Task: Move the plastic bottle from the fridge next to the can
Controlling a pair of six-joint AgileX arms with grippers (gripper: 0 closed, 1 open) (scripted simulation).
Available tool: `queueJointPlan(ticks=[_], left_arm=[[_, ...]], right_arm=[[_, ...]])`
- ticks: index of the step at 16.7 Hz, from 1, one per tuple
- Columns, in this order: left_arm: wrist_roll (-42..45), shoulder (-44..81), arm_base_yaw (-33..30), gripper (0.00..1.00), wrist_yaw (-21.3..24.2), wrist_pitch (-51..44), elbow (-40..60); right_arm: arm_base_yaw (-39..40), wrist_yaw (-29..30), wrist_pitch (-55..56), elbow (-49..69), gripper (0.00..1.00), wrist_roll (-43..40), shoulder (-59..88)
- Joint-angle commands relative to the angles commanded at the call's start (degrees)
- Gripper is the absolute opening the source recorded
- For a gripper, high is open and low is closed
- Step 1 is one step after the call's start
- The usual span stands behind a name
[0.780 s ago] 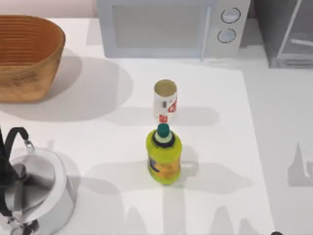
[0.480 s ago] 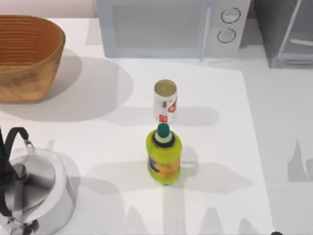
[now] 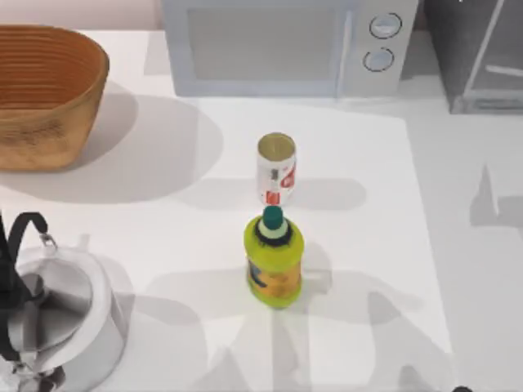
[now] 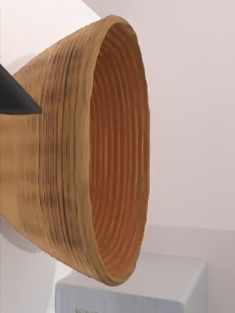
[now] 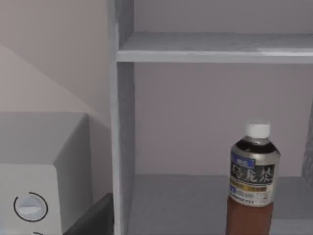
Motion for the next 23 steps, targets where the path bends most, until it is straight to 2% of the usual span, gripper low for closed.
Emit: queueJointPlan(ticks=[8,12,16,23], left_arm=[[0.00,0.00,0.00,1.00,0.00,0.00,0.00],[0.00,0.00,0.00,1.00,0.00,0.00,0.00],[0.00,0.00,0.00,1.00,0.00,0.00,0.00],[0.00,0.00,0.00,1.00,0.00,0.00,0.00]], right_arm=[[-5.69,-5.07,24.25,22.15,1.00,0.31,52.78],[-7.88,-6.90,33.73,30.85,1.00,0.28,71.44],[-9.09,-7.90,39.17,35.86,1.00,0.20,80.46],[-8.90,-7.89,39.53,36.30,1.00,0.18,81.31]])
